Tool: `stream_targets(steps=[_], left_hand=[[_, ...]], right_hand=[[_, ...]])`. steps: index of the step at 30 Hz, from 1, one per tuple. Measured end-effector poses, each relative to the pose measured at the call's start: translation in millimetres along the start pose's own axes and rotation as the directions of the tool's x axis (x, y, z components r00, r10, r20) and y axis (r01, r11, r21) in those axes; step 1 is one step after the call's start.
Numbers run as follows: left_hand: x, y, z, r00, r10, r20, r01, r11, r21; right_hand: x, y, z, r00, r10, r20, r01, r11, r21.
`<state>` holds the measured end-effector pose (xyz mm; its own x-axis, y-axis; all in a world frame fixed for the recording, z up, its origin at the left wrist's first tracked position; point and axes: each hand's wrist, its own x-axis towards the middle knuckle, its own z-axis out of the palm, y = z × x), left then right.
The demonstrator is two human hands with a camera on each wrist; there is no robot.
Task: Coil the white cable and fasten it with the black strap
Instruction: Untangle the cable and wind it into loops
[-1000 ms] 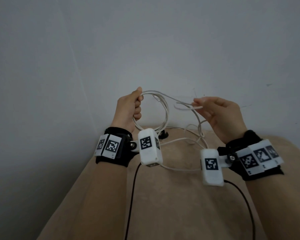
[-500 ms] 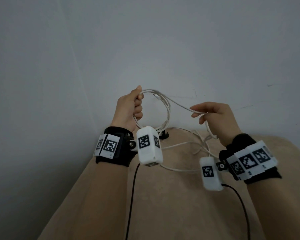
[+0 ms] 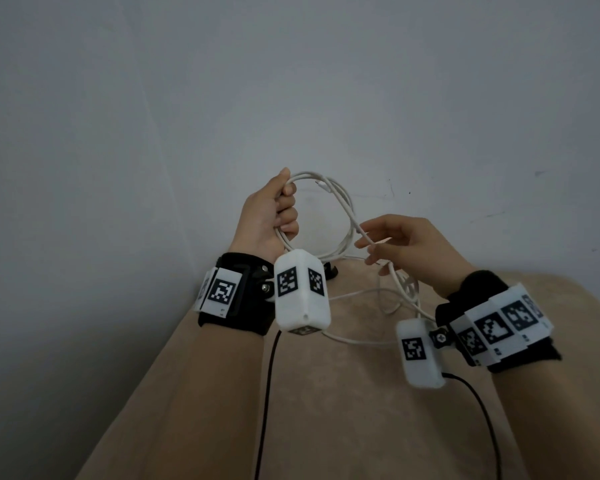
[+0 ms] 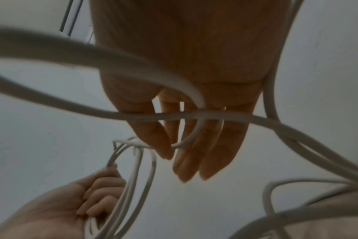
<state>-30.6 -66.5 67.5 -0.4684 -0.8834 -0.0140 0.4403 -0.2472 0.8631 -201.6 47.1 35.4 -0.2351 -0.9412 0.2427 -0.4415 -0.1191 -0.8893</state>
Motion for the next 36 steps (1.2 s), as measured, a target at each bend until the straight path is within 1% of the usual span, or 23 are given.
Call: stream_targets(steps=[4, 7, 10, 12, 14, 19, 23, 25, 27, 31, 36], left_hand=[[0.6, -3.2, 2.6, 1.000, -0.010, -0.001, 0.010, 0.999, 0.040], [1.2, -3.8, 2.0, 1.000, -0.004, -0.009, 0.004, 0.999, 0.053], [2.1, -2.9, 0.2, 1.000, 0.010, -0.027, -0.009, 0.999, 0.049], [2.7, -2.8, 0.2, 1.000, 0.008, -0.027, -0.007, 0.999, 0.035], [2.5, -3.1, 1.1, 1.000, -0.002, -0.008, 0.002, 1.000, 0.005], [2.0, -4.5, 4.4, 0.996, -0.053, 0.078, 0.058, 0.997, -0.060], [2.1, -4.6, 4.2, 0.989, -0.085, 0.122, 0.097, 0.990, -0.098], [2.4, -4.5, 4.1, 0.987, -0.088, 0.132, 0.102, 0.989, -0.109], [2.3, -4.4, 4.6, 0.987, -0.089, 0.134, 0.105, 0.988, -0.115], [3.6, -7.0, 5.2, 0.984, -0.104, 0.144, 0.126, 0.980, -0.153], [5.2, -9.1, 5.3, 0.979, -0.125, 0.162, 0.153, 0.973, -0.173]], right_hand=[[2.7, 1.0, 4.3, 0.998, -0.049, -0.029, 0.047, 0.995, -0.089], [3.7, 2.3, 2.5, 0.990, -0.104, -0.095, 0.091, 0.987, -0.132], [3.9, 2.9, 1.6, 0.972, -0.128, -0.198, 0.119, 0.991, -0.054], [4.3, 4.0, 2.4, 0.968, -0.122, -0.218, 0.128, 0.992, 0.014], [4.0, 3.7, 3.5, 0.978, -0.099, -0.183, 0.118, 0.989, 0.092], [3.1, 2.1, 5.4, 1.000, -0.003, -0.024, 0.009, 0.963, 0.270], [4.3, 2.5, 2.4, 0.996, 0.044, 0.079, -0.078, 0.864, 0.498], [5.2, 3.2, 1.0, 0.992, 0.055, 0.118, -0.112, 0.819, 0.562], [5.3, 2.9, 1.2, 0.987, 0.056, 0.150, -0.134, 0.802, 0.582], [3.8, -1.1, 4.5, 0.979, 0.056, 0.197, -0.161, 0.806, 0.570], [3.8, -2.1, 4.8, 0.986, 0.041, 0.159, -0.127, 0.807, 0.577]])
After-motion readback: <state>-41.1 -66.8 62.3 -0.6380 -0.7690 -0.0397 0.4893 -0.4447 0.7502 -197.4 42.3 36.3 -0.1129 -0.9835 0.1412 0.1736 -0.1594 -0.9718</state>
